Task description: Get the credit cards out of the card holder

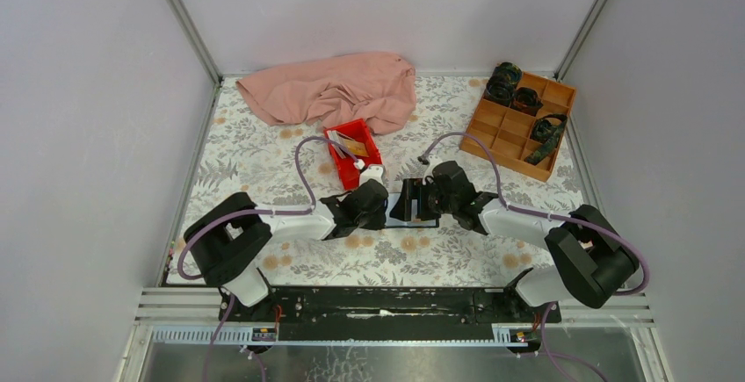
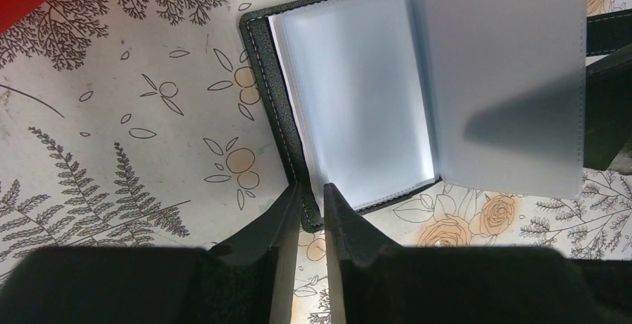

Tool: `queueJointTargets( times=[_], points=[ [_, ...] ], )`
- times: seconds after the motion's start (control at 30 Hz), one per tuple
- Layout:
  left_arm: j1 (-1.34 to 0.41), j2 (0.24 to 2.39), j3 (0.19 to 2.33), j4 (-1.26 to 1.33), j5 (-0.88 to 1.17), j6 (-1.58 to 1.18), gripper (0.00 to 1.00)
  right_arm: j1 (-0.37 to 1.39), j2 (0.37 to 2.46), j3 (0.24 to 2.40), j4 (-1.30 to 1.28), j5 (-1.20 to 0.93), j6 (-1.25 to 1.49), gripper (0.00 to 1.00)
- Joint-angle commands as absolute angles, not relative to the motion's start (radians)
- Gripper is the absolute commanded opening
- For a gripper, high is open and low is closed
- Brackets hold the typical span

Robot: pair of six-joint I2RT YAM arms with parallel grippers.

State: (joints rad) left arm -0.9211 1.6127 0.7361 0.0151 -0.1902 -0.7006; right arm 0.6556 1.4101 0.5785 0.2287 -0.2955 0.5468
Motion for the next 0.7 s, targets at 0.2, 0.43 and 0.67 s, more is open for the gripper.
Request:
queueJointTargets(
  times=[0.2, 0.43, 0.67],
  points=[
    [-0.923, 1.608, 0.711, 0.005, -0.196, -0.704, 0.24, 0.673, 1.470, 0.645, 0.337, -0.401, 0.585, 0.80],
    [-0.923, 1.499, 0.674, -0.067, -0.258, -0.719, 0.24, 0.707, 1.533, 0.685, 0.354, -0.387, 0.589, 0.81],
    [-0.923, 1.320, 0.681, -0.271, -0.385, -0.718, 0.25, 0.694, 1.447, 0.681, 0.283, -0.295, 0.563, 0.81]
  ],
)
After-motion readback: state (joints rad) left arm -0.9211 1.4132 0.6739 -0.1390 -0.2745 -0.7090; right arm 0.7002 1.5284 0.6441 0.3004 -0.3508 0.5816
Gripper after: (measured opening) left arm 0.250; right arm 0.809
